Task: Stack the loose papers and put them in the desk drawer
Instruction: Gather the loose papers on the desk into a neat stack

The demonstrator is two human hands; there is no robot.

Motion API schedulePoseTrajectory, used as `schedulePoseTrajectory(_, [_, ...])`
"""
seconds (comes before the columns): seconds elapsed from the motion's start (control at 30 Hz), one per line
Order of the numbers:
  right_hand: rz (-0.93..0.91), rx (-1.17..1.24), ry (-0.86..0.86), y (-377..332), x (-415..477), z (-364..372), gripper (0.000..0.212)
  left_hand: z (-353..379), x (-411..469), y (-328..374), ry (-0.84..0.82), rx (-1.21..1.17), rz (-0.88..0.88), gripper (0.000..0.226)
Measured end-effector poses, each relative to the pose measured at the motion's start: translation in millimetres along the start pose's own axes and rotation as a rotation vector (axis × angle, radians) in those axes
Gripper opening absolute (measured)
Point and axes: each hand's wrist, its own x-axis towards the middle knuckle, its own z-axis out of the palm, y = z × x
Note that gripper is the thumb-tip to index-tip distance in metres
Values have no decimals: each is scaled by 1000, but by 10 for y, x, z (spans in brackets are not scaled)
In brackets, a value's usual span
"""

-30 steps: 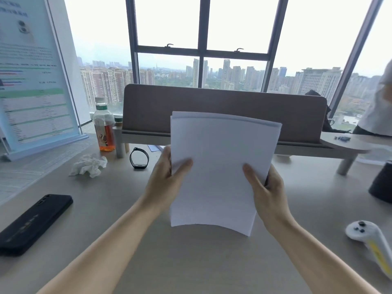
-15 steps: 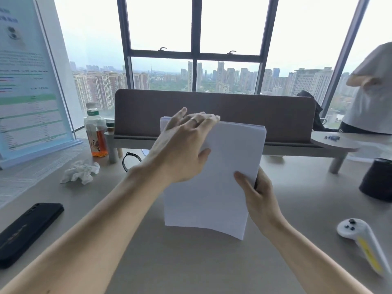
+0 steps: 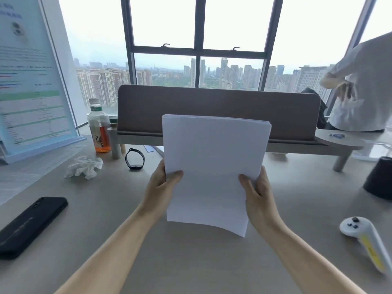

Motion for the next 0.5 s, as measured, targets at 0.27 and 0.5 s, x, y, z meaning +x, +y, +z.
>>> schedulePoseTrajectory(0.27, [-21, -2, -22, -34, 43, -66, 18, -83, -12, -57, -28, 101, -17, 34])
schedulePoseTrajectory(0.5, [49, 9, -62, 7, -100, -73, 35, -59, -173, -250, -57, 128, -36, 37])
